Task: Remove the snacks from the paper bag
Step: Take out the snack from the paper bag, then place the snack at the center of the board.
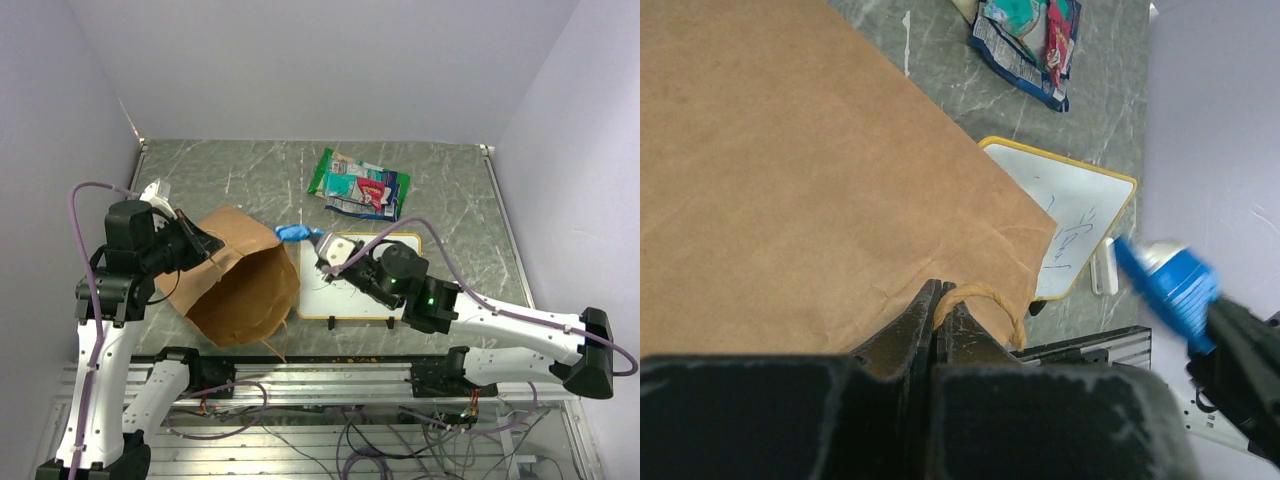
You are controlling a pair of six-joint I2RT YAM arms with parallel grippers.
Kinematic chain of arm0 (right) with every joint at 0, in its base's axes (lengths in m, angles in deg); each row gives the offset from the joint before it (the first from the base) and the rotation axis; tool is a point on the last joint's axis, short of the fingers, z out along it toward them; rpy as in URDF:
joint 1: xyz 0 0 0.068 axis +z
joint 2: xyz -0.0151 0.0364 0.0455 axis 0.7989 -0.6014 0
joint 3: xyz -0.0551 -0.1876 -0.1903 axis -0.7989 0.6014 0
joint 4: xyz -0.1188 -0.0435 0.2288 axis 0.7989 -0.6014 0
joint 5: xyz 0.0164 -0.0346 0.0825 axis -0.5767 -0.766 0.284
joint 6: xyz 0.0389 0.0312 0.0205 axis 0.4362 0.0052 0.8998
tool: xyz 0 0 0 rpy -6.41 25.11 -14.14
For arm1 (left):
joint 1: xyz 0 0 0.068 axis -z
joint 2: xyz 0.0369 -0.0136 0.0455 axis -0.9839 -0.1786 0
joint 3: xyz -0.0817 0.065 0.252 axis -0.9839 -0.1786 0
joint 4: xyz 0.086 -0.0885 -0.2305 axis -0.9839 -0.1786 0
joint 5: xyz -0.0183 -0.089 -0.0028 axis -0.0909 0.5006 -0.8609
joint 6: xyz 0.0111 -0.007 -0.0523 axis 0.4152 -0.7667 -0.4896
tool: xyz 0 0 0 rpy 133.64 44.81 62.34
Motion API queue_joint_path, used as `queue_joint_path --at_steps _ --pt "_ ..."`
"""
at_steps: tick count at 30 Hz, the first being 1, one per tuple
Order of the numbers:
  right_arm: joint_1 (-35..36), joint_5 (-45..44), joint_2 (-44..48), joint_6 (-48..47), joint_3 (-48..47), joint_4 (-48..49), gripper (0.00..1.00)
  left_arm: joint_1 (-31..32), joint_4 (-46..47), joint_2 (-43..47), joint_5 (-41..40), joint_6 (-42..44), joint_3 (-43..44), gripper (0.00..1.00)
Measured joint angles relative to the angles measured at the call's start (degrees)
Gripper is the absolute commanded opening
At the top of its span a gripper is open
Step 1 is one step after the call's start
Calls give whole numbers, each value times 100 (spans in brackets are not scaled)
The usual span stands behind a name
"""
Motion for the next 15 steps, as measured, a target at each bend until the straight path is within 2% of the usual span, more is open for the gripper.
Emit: queue_joint_path --at_steps 4,7,11,15 --pt "-245 -1014 -20 118 -11 494 0 0 -9 9 4 42 15 7" --pt "-903 -1456 -308 684 -240 509 0 0 -17 39 2 46 24 7" --pt "-1934 -1801 -1145 1930 -1102 15 0 0 -26 79 4 46 24 7" --pt "-2531 -1965 -1982 3244 -1974 -699 0 0 -44 98 7 42 28 7"
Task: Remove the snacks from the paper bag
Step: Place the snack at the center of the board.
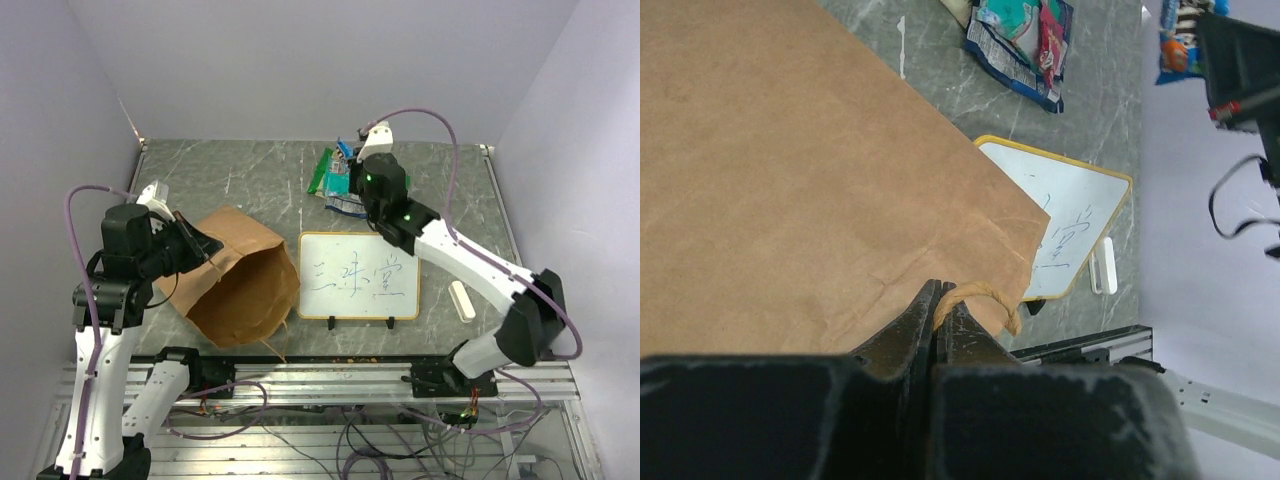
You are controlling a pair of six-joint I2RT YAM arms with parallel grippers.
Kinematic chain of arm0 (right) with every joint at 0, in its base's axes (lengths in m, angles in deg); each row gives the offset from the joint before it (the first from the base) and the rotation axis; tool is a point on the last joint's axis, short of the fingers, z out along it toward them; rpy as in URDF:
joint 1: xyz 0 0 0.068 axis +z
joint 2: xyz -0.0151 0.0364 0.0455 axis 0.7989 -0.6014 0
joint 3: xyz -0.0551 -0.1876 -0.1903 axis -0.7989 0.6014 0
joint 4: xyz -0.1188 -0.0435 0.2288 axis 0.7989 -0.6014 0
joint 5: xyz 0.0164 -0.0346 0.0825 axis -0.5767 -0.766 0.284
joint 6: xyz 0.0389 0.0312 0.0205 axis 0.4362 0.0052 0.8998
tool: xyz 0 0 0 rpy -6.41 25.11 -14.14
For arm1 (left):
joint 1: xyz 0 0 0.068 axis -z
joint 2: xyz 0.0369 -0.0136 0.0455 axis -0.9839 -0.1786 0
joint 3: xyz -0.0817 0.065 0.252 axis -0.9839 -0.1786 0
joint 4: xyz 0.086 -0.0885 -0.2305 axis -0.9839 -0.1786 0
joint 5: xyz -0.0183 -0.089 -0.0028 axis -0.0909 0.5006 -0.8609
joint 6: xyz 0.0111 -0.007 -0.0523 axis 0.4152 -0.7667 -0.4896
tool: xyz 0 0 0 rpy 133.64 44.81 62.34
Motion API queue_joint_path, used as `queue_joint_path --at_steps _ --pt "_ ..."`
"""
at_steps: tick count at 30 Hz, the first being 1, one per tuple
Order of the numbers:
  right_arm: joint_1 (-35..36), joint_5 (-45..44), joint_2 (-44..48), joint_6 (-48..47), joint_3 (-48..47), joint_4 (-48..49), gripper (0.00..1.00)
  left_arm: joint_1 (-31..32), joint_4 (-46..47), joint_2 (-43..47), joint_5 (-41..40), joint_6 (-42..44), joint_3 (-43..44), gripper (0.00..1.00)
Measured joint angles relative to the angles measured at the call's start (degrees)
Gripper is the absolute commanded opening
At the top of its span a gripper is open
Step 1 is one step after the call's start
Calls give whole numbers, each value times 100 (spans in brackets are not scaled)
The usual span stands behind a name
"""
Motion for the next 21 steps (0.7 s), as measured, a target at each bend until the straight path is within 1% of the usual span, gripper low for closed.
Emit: queue_joint_path --at_steps 4,8,11,15,21 --pt "-599 249 -654 1386 -568 -710 0 0 -17 17 -2 2 17 7" --pt "-1200 669 -957 2481 -645 -1064 0 0 -87 -105 15 44 179 7" --pt "-1593 1049 -1147 3145 -645 -1067 0 0 -96 -114 17 46 186 7" --pt "-1937 1576 -1565 3875 -688 -1005 0 0 -136 -125 15 79 212 7" --pt "-2037 2221 -2212 4664 -699 -592 0 0 -205 -164 4 170 339 7"
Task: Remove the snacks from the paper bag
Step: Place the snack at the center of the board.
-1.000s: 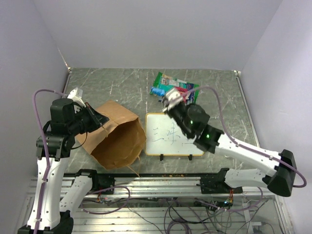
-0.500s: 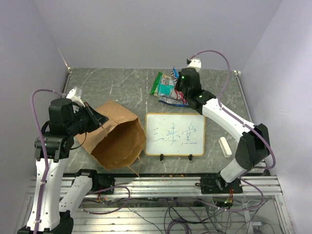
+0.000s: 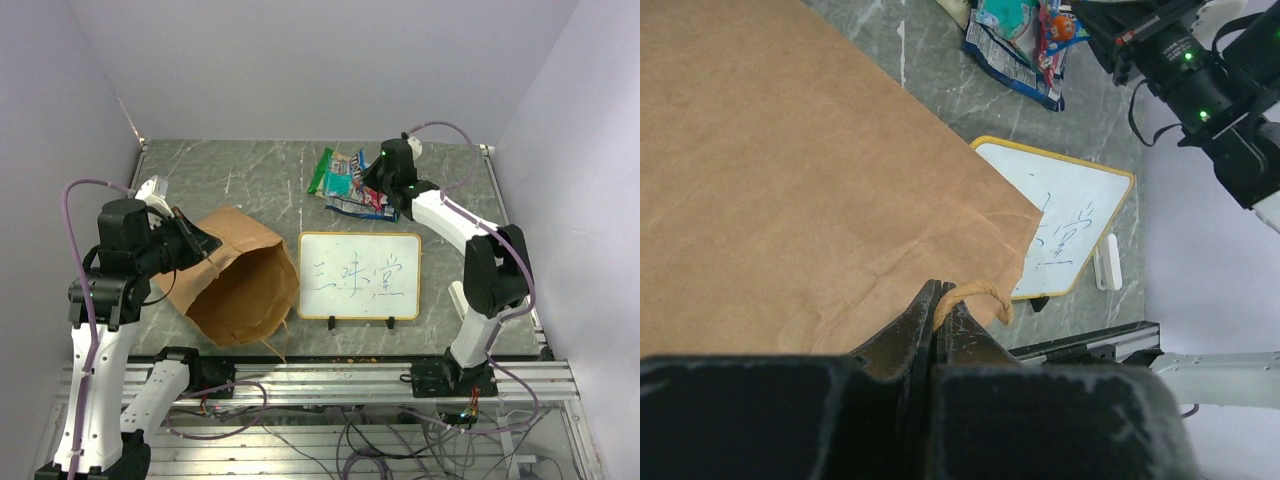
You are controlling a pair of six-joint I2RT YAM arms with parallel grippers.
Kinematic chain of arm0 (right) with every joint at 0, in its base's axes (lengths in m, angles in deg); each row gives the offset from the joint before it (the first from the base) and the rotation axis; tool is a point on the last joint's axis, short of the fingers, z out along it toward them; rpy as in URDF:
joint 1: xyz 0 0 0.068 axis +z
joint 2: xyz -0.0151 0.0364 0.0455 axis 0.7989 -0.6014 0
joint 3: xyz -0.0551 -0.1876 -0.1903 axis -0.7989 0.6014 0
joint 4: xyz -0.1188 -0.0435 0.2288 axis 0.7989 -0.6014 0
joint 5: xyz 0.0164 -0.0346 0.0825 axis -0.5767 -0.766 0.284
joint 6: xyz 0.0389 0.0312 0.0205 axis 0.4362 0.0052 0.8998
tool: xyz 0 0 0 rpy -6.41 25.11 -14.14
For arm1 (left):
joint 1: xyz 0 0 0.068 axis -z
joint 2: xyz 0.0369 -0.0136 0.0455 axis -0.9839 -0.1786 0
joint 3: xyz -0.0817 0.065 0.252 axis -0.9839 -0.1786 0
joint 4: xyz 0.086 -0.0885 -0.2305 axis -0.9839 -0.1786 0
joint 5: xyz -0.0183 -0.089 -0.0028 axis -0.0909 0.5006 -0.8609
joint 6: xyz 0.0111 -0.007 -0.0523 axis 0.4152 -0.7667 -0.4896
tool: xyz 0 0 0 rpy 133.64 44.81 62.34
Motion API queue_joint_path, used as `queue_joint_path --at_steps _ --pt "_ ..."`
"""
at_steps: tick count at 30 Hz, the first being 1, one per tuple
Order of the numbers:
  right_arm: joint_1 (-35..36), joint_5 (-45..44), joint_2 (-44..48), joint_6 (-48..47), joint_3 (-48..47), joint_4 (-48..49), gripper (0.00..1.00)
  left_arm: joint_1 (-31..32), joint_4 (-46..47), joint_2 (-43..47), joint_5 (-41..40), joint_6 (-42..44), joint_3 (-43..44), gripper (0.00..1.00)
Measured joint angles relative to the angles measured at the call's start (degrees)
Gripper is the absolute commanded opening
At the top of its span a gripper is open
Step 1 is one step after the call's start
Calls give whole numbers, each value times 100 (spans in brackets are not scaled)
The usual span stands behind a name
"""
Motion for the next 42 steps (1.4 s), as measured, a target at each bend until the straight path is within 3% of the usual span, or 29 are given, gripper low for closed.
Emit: queue_joint_path --at_steps 11,22,27,42 --pt "-42 212 -1047 815 -546 461 0 0 -76 -2 -33 66 83 7" --pt "-50 238 -1268 949 -743 339 46 0 -109 7 -22 59 144 7" --pt "-57 227 -728 402 -468 79 53 0 -96 44 13 17 81 7" --pt "122 1064 1832 -1405 1255 -310 54 0 26 363 216 -310 -422 7"
